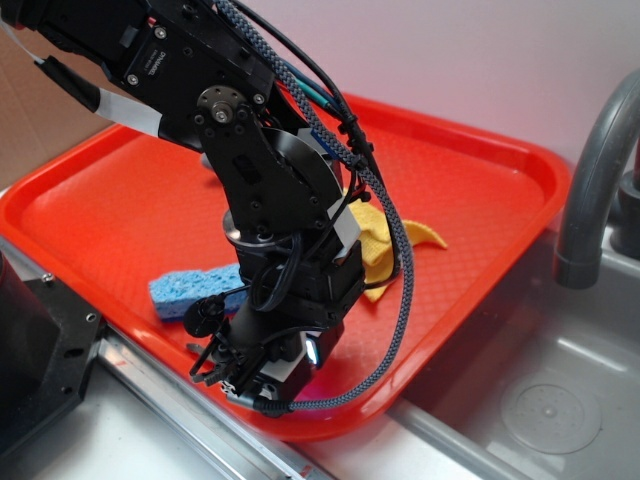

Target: Grab the silver keys.

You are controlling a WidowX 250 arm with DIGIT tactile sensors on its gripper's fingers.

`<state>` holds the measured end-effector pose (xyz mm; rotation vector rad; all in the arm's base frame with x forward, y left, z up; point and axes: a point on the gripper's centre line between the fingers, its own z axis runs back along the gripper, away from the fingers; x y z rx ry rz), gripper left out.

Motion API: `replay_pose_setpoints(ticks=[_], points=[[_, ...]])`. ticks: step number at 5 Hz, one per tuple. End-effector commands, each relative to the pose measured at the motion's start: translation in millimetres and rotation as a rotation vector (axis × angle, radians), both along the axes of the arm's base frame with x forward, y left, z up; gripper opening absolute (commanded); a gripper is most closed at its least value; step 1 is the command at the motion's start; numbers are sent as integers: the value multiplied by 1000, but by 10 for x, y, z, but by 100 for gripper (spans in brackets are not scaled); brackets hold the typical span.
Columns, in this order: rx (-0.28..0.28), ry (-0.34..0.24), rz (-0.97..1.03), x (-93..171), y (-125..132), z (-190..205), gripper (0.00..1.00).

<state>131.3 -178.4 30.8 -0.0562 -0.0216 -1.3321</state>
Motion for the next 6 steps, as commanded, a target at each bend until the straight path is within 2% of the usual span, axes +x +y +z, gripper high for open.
replay_pose_setpoints(ticks=[1,2,3,4,5,6], points=[[-49,-4,68,-177,133,290,0],[-141,-1,295,-408,433,604,0],[-139,-118,445,-440,870,895,0],[-129,-147,587,-345,1254,1120,0],[-71,-86,807,-189,1562,1350,0],[-102,23,955,-38,1764,1357,0]])
